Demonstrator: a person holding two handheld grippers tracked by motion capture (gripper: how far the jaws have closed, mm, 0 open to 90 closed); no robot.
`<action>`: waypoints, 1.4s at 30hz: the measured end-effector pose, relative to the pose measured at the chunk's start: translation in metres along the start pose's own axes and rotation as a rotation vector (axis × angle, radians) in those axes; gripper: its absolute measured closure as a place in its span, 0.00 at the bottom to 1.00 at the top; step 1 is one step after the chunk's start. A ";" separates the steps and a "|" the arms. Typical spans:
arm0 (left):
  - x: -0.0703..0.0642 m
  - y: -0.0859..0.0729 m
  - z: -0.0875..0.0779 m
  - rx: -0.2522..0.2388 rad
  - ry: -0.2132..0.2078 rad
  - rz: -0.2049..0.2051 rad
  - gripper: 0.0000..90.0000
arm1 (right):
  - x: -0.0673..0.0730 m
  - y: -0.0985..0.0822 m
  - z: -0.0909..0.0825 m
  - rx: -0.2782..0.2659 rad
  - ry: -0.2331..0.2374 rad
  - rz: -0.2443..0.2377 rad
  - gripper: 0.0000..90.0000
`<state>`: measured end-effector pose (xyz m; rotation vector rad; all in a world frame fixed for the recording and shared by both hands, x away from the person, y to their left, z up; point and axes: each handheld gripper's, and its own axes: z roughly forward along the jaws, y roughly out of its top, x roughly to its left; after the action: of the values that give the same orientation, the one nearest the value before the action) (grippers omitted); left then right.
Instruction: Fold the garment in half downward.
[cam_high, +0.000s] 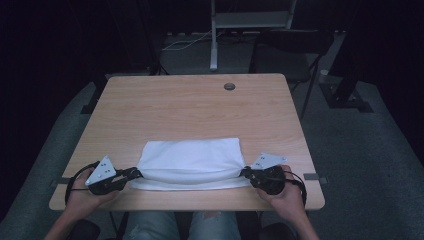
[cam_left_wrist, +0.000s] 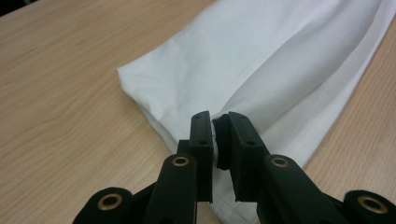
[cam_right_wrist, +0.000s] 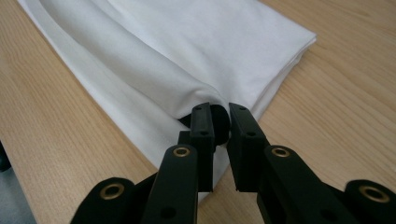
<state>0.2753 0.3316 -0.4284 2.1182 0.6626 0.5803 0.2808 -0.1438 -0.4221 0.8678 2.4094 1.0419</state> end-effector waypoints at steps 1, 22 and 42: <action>0.000 -0.001 0.000 0.002 -0.002 -0.001 0.91 | 0.000 -0.001 0.001 0.002 0.001 -0.002 0.90; 0.009 -0.006 -0.011 -0.048 -0.025 -0.044 0.71 | -0.005 0.002 -0.010 -0.048 0.043 0.031 0.74; -0.001 0.017 0.036 0.081 -0.128 0.034 0.68 | 0.002 0.019 0.027 0.074 0.059 0.002 0.69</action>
<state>0.3007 0.3016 -0.4341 2.2246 0.5885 0.4389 0.3013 -0.1180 -0.4255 0.8764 2.5108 0.9981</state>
